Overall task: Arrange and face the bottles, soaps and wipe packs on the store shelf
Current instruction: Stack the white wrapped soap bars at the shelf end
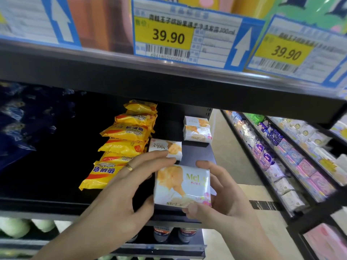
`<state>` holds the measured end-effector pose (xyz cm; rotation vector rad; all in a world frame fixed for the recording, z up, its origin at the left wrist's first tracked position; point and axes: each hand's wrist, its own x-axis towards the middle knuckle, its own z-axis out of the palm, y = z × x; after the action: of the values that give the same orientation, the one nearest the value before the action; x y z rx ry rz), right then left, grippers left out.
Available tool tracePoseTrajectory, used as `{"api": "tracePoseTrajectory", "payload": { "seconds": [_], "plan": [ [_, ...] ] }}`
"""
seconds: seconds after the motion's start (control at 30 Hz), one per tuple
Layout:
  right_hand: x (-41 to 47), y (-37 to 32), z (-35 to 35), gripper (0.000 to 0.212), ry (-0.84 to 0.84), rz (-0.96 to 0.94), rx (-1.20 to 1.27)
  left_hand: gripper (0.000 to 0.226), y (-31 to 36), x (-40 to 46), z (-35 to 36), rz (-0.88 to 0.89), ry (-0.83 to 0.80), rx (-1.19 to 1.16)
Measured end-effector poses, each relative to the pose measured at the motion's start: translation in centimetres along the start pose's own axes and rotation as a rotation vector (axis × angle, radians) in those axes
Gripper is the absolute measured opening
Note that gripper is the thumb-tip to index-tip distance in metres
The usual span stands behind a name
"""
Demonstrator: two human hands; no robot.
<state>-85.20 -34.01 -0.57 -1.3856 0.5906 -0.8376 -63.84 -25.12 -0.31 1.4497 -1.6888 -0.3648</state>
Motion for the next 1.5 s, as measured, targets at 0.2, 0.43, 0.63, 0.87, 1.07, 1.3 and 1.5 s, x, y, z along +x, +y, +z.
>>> {"api": "tracePoseTrajectory", "payload": {
  "seconds": [0.2,0.43,0.63,0.87,1.07,1.3,1.5],
  "plan": [
    [0.4,-0.6,-0.4,0.065,0.004,0.08,0.093,0.086,-0.4,0.2,0.1,0.048,0.015,0.045],
    [0.9,-1.6,-0.4,0.056,-0.031,0.215,0.171,0.069,-0.5,1.0,0.4,0.133,0.069,0.145],
    [0.8,-2.1,0.0,0.058,-0.013,0.259,0.096,0.05,-1.0,1.4,0.6,0.127,0.073,0.085],
    [0.6,-1.7,-0.1,0.07,0.05,0.247,-0.001,0.044,-0.8,1.5,0.6,0.027,0.055,0.039],
    [0.3,-1.2,-0.4,0.062,0.147,0.075,-0.155,0.043,-0.2,1.3,0.6,-0.093,0.025,-0.064],
    [-0.3,-0.6,-0.5,0.058,0.17,-0.138,-0.26,0.036,0.7,1.4,0.4,-0.232,-0.016,-0.17],
    [-0.9,0.0,-0.3,0.073,0.132,-0.355,-0.562,0.038,1.2,1.7,0.0,-0.325,-0.021,-0.405]
  ]
}}
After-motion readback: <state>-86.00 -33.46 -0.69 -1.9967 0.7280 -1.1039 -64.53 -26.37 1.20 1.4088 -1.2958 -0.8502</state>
